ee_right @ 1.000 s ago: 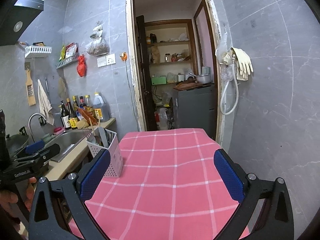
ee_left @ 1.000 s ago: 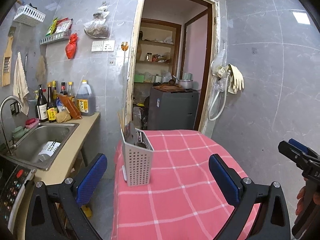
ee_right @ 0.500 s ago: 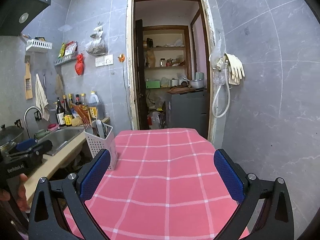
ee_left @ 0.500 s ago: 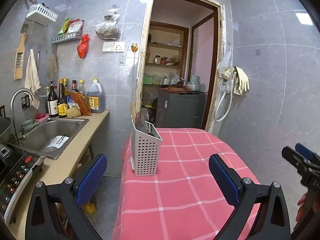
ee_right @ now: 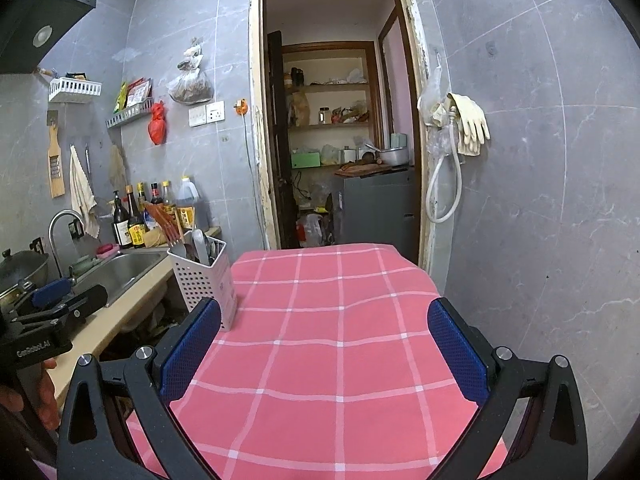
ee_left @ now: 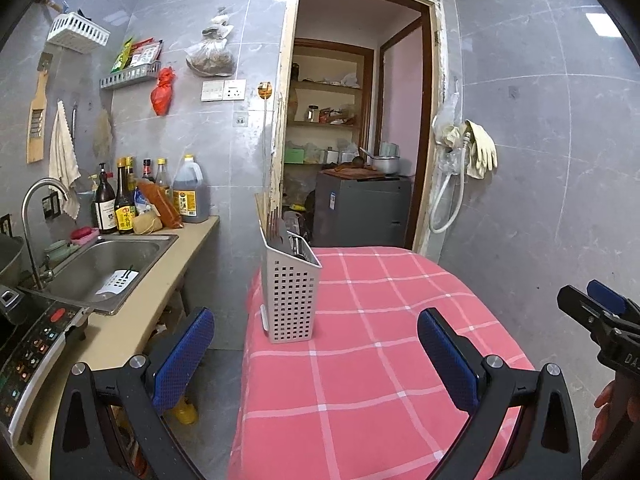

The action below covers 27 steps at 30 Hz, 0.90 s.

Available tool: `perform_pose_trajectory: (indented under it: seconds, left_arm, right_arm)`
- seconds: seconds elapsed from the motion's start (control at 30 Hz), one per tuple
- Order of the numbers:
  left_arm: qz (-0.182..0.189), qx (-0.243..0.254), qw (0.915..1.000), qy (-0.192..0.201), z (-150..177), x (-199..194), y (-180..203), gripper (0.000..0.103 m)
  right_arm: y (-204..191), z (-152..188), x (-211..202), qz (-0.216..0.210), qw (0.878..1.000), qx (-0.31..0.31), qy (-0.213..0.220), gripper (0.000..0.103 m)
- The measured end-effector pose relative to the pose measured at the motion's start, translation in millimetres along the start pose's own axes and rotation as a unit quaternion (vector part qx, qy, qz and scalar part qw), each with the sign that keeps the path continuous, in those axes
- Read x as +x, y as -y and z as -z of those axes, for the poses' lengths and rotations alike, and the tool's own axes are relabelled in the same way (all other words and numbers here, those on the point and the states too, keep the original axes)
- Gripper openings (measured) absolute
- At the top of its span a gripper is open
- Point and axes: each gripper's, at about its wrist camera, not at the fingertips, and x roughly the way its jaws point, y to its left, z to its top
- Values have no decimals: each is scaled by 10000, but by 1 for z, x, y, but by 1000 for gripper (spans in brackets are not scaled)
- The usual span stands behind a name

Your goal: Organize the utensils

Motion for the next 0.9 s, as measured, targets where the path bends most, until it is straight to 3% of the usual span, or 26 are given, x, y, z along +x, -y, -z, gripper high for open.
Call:
perform_pose_trajectory:
  seconds: [0.9]
  left_arm:
    - [-29, 26, 10000, -84, 3, -6, 3, 102]
  right_arm:
    - [0, 3, -1, -31, 10000, 6, -25, 102]
